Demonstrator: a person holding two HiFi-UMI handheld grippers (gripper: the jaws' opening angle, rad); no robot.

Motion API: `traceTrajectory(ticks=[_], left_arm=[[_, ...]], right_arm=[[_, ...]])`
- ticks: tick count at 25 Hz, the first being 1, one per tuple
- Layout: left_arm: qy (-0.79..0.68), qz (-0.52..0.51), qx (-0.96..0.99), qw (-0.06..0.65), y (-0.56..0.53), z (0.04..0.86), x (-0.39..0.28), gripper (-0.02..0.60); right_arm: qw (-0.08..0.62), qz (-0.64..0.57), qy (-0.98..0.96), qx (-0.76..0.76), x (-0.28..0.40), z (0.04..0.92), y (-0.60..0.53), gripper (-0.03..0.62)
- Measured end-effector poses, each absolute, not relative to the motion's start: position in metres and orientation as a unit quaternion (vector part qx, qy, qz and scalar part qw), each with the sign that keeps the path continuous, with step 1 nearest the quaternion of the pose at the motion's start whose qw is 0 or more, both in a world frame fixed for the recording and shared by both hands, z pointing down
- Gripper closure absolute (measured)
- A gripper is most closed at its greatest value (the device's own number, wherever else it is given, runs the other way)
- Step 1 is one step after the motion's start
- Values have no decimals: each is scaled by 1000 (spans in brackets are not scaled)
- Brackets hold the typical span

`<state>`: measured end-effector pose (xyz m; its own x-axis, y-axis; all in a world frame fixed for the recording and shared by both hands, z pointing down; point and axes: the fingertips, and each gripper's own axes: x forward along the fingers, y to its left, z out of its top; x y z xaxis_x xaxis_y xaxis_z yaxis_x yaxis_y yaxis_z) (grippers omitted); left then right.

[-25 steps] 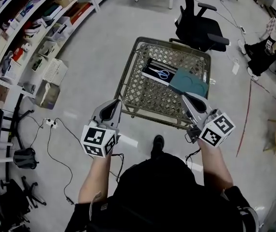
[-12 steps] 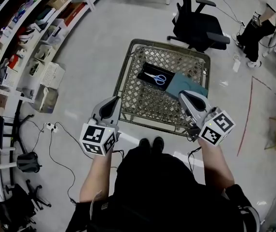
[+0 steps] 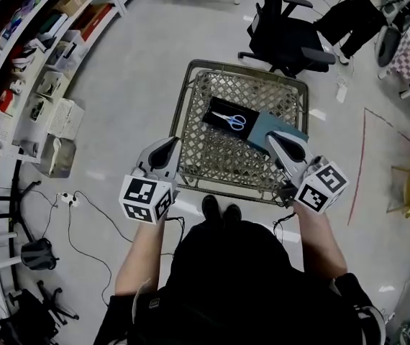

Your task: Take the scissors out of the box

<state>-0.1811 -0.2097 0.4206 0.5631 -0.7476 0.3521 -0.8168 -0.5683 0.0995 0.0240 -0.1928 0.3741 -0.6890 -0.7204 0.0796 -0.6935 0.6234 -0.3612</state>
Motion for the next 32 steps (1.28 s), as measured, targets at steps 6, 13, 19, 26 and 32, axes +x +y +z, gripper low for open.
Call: traceTrajectory(ticks=[6, 13, 19, 26, 32], left_arm=[[-390, 161, 899, 121, -227, 433, -166, 566], [-338, 199, 912, 119, -258, 456, -130, 557], [-304, 238, 914, 121, -287, 481, -93, 540], [-258, 292, 910, 140, -304, 527, -61, 522], [-224, 352, 899, 135, -318, 579, -42, 505]], right_arm=[[32, -187, 889, -416, 16, 375, -194, 574], [35, -201, 874, -442, 45, 384, -212, 574], [37, -221, 867, -445, 72, 406, -230, 574], [40, -259, 853, -451, 87, 443, -238, 574], [55, -289, 842, -453, 101, 470, -249, 574]])
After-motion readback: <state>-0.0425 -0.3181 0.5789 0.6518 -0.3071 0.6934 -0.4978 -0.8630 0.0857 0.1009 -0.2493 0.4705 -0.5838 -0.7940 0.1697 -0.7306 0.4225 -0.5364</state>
